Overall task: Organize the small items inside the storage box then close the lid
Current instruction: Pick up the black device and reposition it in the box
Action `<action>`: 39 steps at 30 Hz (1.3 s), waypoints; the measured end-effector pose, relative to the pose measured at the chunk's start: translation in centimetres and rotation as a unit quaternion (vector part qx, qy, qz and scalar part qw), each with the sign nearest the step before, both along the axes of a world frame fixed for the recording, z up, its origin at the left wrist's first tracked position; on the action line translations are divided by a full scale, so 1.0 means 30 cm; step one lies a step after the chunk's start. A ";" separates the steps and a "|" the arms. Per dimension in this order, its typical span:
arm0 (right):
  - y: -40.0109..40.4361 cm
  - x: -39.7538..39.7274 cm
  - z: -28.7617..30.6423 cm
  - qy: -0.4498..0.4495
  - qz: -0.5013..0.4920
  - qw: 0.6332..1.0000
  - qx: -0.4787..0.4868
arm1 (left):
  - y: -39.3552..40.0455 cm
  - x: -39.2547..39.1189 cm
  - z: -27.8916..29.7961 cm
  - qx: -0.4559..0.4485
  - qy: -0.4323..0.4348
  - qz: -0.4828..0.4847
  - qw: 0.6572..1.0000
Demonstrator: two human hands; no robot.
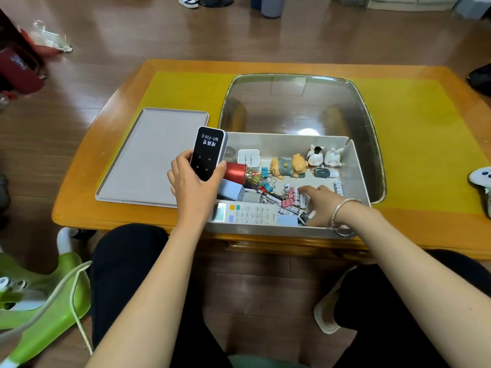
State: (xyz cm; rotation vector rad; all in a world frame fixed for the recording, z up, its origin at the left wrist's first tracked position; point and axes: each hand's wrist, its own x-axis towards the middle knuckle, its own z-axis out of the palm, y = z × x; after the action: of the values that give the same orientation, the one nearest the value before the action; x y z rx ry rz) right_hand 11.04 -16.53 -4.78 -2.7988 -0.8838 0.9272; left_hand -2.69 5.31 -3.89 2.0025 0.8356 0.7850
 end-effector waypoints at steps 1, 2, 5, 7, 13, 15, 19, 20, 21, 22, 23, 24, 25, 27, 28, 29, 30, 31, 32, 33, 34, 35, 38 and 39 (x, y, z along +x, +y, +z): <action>0.008 -0.003 -0.014 -0.006 -0.012 1.000 0.017 | -0.001 -0.002 -0.003 -0.009 -0.003 -0.004 1.000; 0.017 -0.004 -0.024 -0.008 -0.019 0.999 0.037 | -0.003 -0.002 -0.005 -0.017 -0.006 -0.006 1.000; 0.044 0.002 -0.040 -0.002 -0.010 0.997 0.073 | -0.008 0.003 -0.010 -0.025 -0.012 -0.007 1.000; 0.054 0.011 -0.045 0.008 0.005 0.997 0.081 | -0.008 0.006 -0.013 -0.028 -0.019 -0.002 0.999; 0.081 0.032 -0.055 -0.050 0.053 0.993 0.094 | -0.008 0.006 -0.013 -0.036 -0.025 0.013 0.999; 0.091 0.036 -0.055 -0.074 0.053 0.993 0.075 | -0.006 0.006 -0.012 -0.045 -0.028 0.022 0.998; 0.095 0.038 -0.058 -0.105 0.062 0.992 0.035 | -0.007 0.008 -0.014 -0.043 -0.028 0.030 0.998; 0.094 0.038 -0.060 -0.113 0.066 0.991 0.027 | -0.007 0.008 -0.015 -0.043 -0.028 0.032 0.998; 0.093 0.038 -0.060 -0.121 0.069 0.990 0.019 | -0.007 0.008 -0.015 -0.045 -0.028 0.034 0.998; 0.091 0.038 -0.060 -0.131 0.074 0.989 0.012 | -0.007 0.008 -0.015 -0.046 -0.028 0.035 0.998; 0.090 0.037 -0.060 -0.144 0.081 0.986 0.003 | -0.007 0.008 -0.014 -0.046 -0.027 0.037 0.998; 0.089 0.035 -0.061 -0.158 0.090 0.983 -0.009 | -0.007 0.008 -0.014 -0.046 -0.026 0.037 0.998; 0.090 0.033 -0.062 -0.168 0.098 0.981 -0.020 | -0.007 0.008 -0.013 -0.047 -0.025 0.037 0.998; 0.098 0.029 -0.067 -0.173 0.107 0.979 -0.031 | -0.007 0.008 -0.011 -0.051 -0.024 0.038 0.998; 0.103 0.029 -0.071 -0.169 0.110 0.979 -0.030 | -0.006 0.009 -0.011 -0.053 -0.022 0.039 0.998; 0.108 0.029 -0.075 -0.160 0.113 0.980 -0.023 | -0.006 0.009 -0.010 -0.054 -0.021 0.040 0.998; 0.113 0.029 -0.076 -0.147 0.116 0.982 -0.011 | -0.005 0.009 -0.011 -0.054 -0.019 0.039 0.998; 0.118 0.029 -0.075 -0.134 0.118 0.984 0.005 | -0.005 0.008 -0.011 -0.052 -0.017 0.038 0.998; 0.120 0.029 -0.073 -0.124 0.118 0.985 0.019 | -0.005 0.007 -0.011 -0.051 -0.017 0.037 0.998; 0.122 0.030 -0.068 -0.119 0.115 0.986 0.034 | -0.006 0.007 -0.011 -0.050 -0.017 0.036 0.998; 0.122 0.029 -0.062 -0.116 0.106 0.986 0.051 | -0.006 0.007 -0.010 -0.050 -0.017 0.035 0.998; 0.122 0.029 -0.054 -0.116 0.095 0.986 0.071 | -0.007 0.007 -0.010 -0.050 -0.017 0.034 0.998; 0.135 0.022 -0.012 -0.111 0.058 0.983 0.136 | -0.005 0.006 -0.010 -0.047 -0.016 0.033 0.998; 0.145 0.019 0.009 -0.102 0.043 0.980 0.164 | -0.005 0.006 -0.011 -0.046 -0.016 0.033 0.998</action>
State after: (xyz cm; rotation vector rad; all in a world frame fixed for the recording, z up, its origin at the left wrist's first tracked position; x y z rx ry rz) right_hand 11.60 -12.17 -4.50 -2.6142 -1.0790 0.4538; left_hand -2.50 5.17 -4.22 1.8842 0.9064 0.7999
